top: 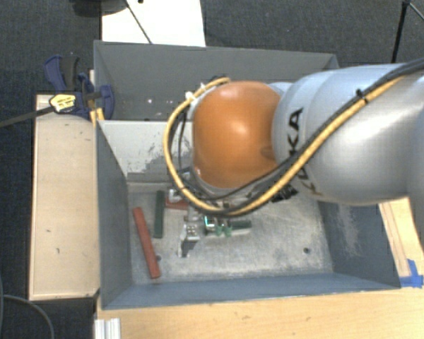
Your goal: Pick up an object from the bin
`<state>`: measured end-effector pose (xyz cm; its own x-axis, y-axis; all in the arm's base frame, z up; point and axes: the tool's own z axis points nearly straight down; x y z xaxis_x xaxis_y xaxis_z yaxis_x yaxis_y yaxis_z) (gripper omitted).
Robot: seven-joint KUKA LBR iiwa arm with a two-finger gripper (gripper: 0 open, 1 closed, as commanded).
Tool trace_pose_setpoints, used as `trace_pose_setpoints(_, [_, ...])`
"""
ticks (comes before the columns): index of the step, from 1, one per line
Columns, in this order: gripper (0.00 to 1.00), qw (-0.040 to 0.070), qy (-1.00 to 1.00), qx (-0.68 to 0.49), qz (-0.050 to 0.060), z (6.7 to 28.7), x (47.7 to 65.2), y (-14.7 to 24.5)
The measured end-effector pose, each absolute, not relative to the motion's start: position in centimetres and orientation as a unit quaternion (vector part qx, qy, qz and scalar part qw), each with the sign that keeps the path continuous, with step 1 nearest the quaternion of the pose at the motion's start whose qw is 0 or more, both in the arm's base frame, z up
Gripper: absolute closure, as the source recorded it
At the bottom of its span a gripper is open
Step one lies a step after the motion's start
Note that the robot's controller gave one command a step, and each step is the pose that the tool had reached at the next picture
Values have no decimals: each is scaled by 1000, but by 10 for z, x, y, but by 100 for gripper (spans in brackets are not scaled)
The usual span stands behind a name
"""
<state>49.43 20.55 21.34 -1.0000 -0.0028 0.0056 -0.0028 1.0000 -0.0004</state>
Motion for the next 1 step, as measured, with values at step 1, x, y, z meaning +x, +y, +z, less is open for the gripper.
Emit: trace_pose_setpoints(1, [0,-1,-1000,-1,-1,217,496,205])
